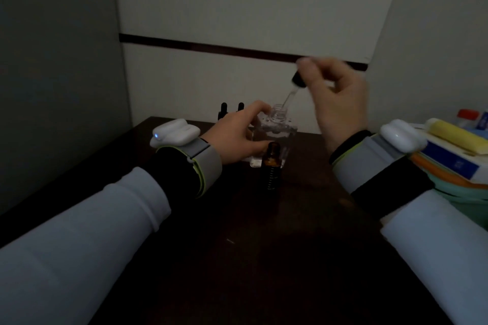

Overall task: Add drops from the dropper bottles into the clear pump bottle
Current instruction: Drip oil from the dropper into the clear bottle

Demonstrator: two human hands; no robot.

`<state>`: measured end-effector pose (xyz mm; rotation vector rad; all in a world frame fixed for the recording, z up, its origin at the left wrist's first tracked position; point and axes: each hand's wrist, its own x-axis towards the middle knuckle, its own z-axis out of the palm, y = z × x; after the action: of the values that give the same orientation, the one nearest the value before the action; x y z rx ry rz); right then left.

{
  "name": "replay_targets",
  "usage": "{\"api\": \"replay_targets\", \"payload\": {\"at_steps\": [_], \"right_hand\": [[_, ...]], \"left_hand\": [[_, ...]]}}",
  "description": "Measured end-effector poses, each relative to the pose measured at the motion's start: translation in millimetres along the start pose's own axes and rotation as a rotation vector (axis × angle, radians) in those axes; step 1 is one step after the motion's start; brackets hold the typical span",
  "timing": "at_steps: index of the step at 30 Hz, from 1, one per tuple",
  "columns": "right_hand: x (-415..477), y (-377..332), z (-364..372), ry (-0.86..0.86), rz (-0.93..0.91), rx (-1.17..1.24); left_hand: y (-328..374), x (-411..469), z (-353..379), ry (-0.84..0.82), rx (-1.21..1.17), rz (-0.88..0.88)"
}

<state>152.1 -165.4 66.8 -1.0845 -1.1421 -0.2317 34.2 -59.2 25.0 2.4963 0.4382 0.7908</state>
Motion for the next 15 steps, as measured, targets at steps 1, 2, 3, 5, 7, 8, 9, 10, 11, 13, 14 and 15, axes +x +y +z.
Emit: {"api": "replay_targets", "payload": {"at_steps": [1,2,3,5,7,8,9,10,11,13,14,15], "right_hand": [[4,-5,-2,0.055,-0.026,0.044],[8,-10,-5,0.091,-0.035,0.090],[10,-14,-7,0.099,-0.024,0.125],[8,-17,-8,0.019,0.047,0.148],[0,-14,-5,-0.102,0.086,0.094],[-3,-11,-4,-0.138,0.088,0.064],[-5,-9,-3,-0.154,0.091,0.049],[-7,-7,-3,-0.157,0.096,0.048],[-7,-5,-3,-0.154,0.102,0.053],[-8,-2,-3,-0.165,0.111,0.053],[-9,-1,-3,-0.182,0.112,0.042],[-11,0,-2,-0.201,0.108,0.027]], "left_hand": [[0,0,1,0.002,-0.001,-0.001],[0,0,1,0.003,0.007,-0.006],[0,1,2,0.000,0.015,-0.010],[-1,1,4,-0.007,0.015,-0.021],[-2,2,5,-0.009,0.029,-0.025],[-2,3,5,-0.011,0.039,-0.027],[-3,3,5,-0.016,0.038,-0.028],[-4,3,5,-0.021,0.029,-0.025],[-4,3,5,-0.024,0.019,-0.020],[-5,3,5,-0.024,0.014,-0.020],[-5,3,5,-0.024,0.013,-0.023],[-6,3,5,-0.024,0.008,-0.022]]}}
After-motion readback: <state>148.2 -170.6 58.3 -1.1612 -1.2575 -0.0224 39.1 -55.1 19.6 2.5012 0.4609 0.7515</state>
